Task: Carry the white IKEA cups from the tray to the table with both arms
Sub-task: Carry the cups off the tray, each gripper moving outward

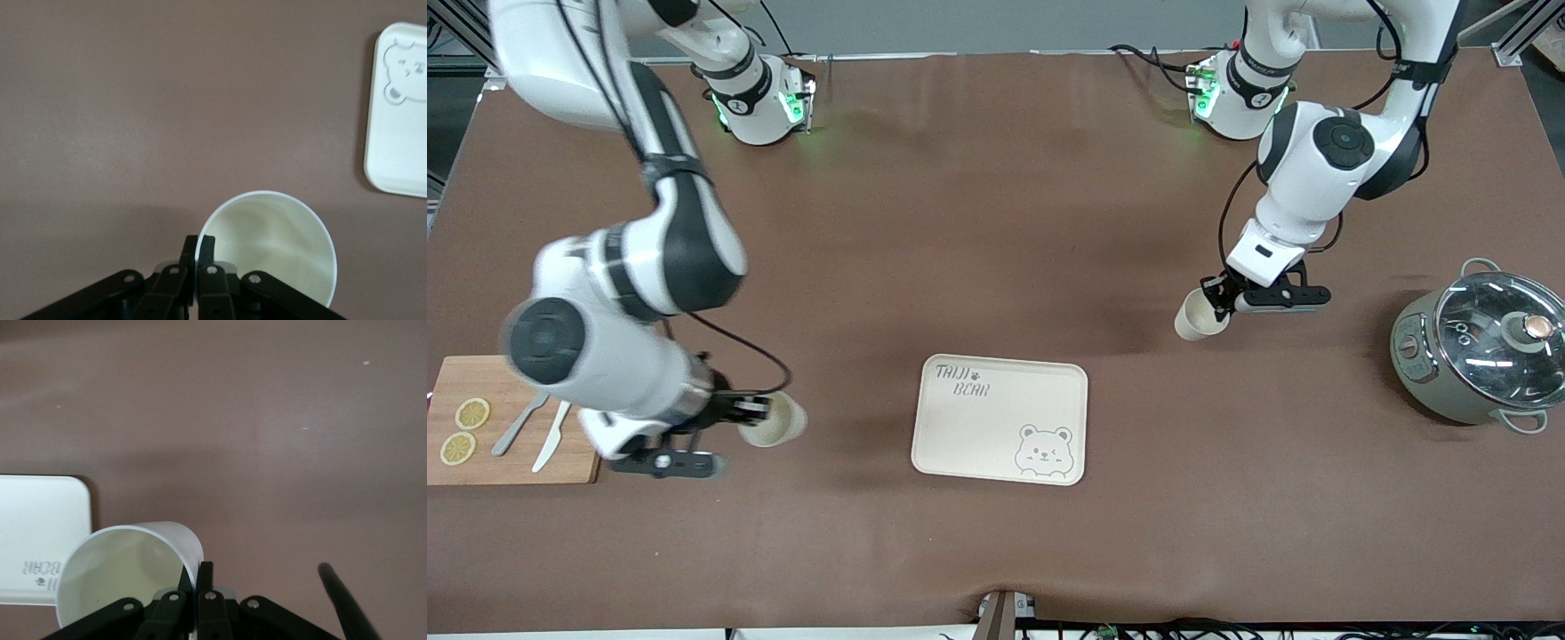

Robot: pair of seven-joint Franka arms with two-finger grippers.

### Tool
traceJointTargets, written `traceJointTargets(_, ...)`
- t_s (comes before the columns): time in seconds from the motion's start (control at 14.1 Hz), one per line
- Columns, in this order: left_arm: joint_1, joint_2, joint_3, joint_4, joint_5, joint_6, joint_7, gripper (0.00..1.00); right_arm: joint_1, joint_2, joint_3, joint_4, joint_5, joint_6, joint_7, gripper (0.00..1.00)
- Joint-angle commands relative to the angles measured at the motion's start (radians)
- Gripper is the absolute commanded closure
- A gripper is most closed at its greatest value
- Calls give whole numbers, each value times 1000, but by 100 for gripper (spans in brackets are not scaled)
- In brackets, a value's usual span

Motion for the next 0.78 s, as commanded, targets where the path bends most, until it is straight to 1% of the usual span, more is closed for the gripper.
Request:
traceJointTargets(0.0, 13, 27, -5, -5, 68, 37, 5, 100, -65, -77, 21, -131, 7, 25, -123, 100)
traceJointTargets(0.14, 34, 41, -4, -5, 117, 39, 5, 100, -116, -120, 21, -222, 7, 83, -220, 100)
traceJointTargets(0.28, 48, 62, -4, 0, 157, 42, 2, 100, -155, -164, 21, -340, 7, 184, -298, 100)
traceJointTargets(0.49, 63, 105, -5, 5, 158, 86, 2, 100, -189, -203, 21, -504, 5, 342, -339, 100)
traceJointTargets(0.71, 65, 153, -4, 8, 158, 134, 2, 100, -220, -206, 23, -619, 7, 496, -392, 100)
